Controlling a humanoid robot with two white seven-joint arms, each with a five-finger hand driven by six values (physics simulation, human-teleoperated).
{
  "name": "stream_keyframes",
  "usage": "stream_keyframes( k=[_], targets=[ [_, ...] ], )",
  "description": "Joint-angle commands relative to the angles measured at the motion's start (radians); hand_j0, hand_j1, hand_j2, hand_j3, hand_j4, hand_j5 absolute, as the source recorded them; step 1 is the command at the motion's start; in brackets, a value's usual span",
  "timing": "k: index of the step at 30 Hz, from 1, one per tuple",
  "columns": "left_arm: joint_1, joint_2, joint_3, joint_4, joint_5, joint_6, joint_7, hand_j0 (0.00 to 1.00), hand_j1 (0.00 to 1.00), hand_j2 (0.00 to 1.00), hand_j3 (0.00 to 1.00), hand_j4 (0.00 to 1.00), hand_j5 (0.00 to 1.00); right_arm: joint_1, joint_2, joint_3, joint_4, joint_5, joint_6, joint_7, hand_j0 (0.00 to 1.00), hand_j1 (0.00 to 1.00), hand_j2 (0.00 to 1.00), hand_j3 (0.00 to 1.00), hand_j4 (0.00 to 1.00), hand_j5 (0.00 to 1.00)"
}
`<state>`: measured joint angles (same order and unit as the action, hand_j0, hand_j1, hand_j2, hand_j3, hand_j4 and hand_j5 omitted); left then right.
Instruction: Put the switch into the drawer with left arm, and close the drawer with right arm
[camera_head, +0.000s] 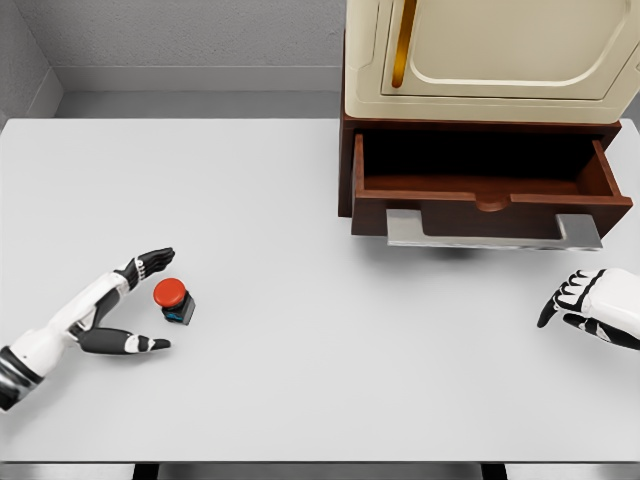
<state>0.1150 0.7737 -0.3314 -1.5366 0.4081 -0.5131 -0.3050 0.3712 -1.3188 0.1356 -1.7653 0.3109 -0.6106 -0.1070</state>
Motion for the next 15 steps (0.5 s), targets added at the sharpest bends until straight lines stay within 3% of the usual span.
stream_keyframes(
  k=[1,7,15],
  targets=[
    [0.0,0.033,0.0,-0.039,0.008,0.028,-0.002,0.98,0.98,0.98,0.98,0.98,0.98,0.0,-0.002,-0.001,0.0,-0.004,0.0,0.0,0.5,0.5,0.5,0.5,0.5,0.5],
    [-0.005,0.059,0.0,-0.06,0.008,0.062,-0.002,0.89,0.89,0.89,0.89,0.89,0.89,0.0,-0.002,-0.001,0.0,-0.006,0.0,0.0,0.5,0.5,0.5,0.5,0.5,0.5],
    [-0.014,0.044,-0.003,-0.054,-0.002,0.146,-0.003,0.88,0.88,0.88,0.88,0.88,0.88,0.0,-0.003,-0.001,0.0,-0.006,0.0,0.0,0.5,0.5,0.5,0.5,0.5,0.5]
  ],
)
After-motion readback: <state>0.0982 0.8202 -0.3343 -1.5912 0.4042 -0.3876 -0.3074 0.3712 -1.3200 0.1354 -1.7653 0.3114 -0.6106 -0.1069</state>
